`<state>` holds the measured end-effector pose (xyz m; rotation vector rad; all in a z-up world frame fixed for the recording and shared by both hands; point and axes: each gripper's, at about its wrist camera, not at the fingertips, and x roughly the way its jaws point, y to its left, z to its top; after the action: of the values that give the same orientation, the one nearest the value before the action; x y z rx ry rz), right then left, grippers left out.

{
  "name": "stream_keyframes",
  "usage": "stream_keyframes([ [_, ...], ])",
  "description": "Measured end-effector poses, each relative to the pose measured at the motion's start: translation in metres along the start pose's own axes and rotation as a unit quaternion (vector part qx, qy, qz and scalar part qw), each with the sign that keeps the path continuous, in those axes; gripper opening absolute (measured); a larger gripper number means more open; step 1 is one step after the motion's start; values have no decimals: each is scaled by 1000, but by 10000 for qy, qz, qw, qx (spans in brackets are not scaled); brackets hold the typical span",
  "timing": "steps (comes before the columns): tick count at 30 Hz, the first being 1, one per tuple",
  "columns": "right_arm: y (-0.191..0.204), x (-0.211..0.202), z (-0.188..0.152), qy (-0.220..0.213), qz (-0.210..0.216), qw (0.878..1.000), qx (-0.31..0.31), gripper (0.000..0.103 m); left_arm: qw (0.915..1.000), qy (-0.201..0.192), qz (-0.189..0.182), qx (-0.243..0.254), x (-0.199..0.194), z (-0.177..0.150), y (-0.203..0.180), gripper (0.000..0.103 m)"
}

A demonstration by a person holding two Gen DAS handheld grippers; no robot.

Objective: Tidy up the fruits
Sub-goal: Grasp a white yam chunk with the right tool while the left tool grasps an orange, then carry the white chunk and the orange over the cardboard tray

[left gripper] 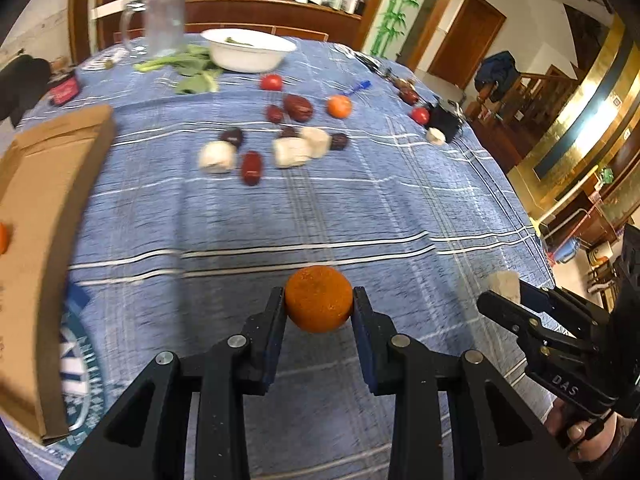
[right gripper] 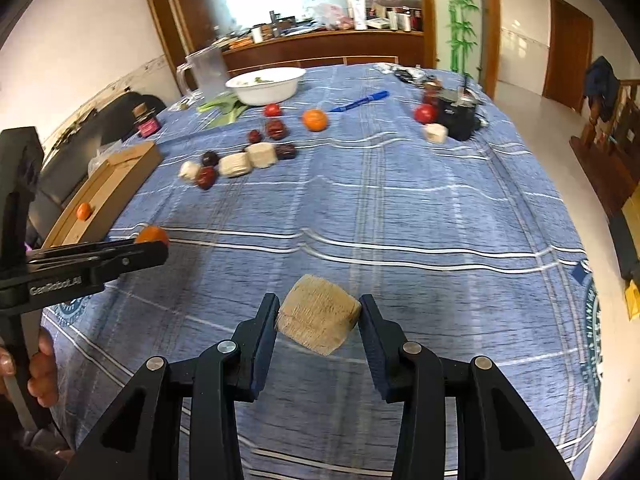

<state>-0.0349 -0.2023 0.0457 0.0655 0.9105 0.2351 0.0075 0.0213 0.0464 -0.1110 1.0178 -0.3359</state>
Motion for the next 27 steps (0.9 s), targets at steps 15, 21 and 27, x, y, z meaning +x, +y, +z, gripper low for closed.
stream_keyframes([
  [15, 149, 43, 51, 84, 897, 9917, -914, 44, 9898, -709, 736, -991, -93, -17, 139, 31],
  [21, 210, 60, 76, 115, 1289, 9826, -1330, 44, 9813, -809, 1059, -1387, -114, -30, 192, 31],
  [27, 261, 83, 93, 203, 1546, 9733, -1686, 44, 9745, -775, 1235, -1705, -119, -46, 226, 32],
])
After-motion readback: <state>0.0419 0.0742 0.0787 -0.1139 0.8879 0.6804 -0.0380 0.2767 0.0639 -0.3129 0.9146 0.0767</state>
